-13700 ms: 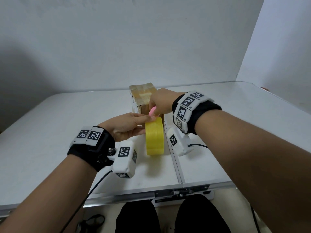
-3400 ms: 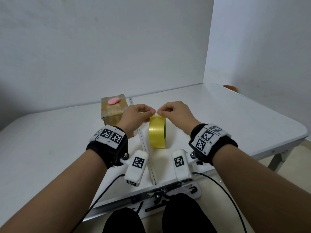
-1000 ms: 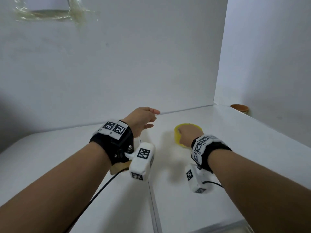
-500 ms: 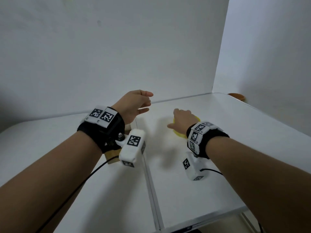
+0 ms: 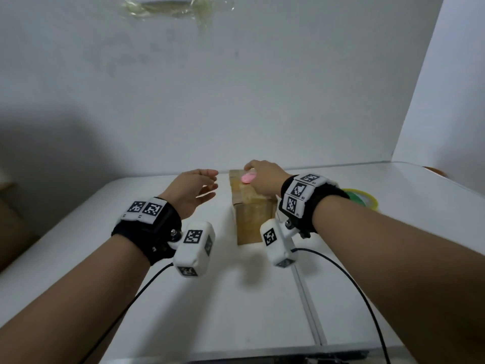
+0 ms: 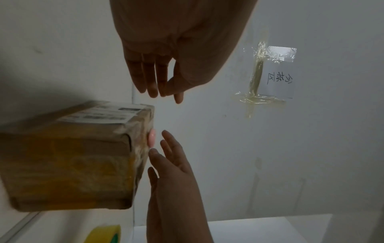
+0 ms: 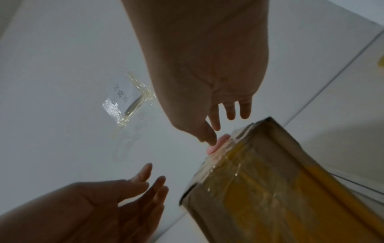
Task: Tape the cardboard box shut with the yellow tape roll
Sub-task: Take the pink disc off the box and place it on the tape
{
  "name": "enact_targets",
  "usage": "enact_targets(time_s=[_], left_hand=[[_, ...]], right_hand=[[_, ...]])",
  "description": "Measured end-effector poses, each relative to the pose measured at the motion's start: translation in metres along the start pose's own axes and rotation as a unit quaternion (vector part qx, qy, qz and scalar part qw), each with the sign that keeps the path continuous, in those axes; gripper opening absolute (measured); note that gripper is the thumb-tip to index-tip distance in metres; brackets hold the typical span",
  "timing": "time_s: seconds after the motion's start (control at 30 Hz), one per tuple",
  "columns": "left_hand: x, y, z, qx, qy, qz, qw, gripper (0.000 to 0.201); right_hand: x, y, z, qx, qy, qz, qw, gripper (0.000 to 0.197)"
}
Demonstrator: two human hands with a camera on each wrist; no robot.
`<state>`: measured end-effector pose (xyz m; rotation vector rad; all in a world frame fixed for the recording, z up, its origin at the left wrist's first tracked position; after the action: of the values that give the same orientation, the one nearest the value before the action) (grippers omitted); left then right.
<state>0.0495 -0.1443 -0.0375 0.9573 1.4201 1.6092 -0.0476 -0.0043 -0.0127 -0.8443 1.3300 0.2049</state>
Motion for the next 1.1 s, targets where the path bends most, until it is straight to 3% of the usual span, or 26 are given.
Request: enact_targets(time_s=[0.13,0.43,0.63,0.8,1.1], left_hand=[[-0.008,-0.014,0.006,-0.010,-0.004,0.003,1.000,0.028],[-0.003,-0.028,0.001,-0.013,-0.017,0.017,1.000,0.027],[0.008,-0.023,-0.003,-0.005,-0.020,0.021,1.000,0.027],[0.019,-0.006,0.000,0.039,-0.014,0.003,0.999,0.030],[0.087,0.034,0.007,0.111,-0.053,-0.028,0.992,0.032]], right_hand=[[0.013,-0.007,-0.001,-0.001,-0.034,0.050,0.998,0.044],[0.000,0.012,-0.012,0.011,0.064,-0.005,0.998,0.047],[-0.006,0.028,-0.013,0.014,0.115,-0.086,0.990,0.038],[-0.024,0.049,-0.001,0.043,0.206,-0.183,0.960,0.033],[-0.049,0.111,0.052,0.077,0.261,-0.285,0.919,0.032]])
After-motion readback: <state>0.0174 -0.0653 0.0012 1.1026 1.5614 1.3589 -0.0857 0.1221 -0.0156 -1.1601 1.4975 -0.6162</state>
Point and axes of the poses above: each hand's wrist, its own z-axis away from the middle knuckle, its own x-axis out of the palm, y = z × x, the point moved 7 cm from there along -z, towards the middle knuckle, and after that the axes turned 4 degrees about -y, right-handed, at the moved point
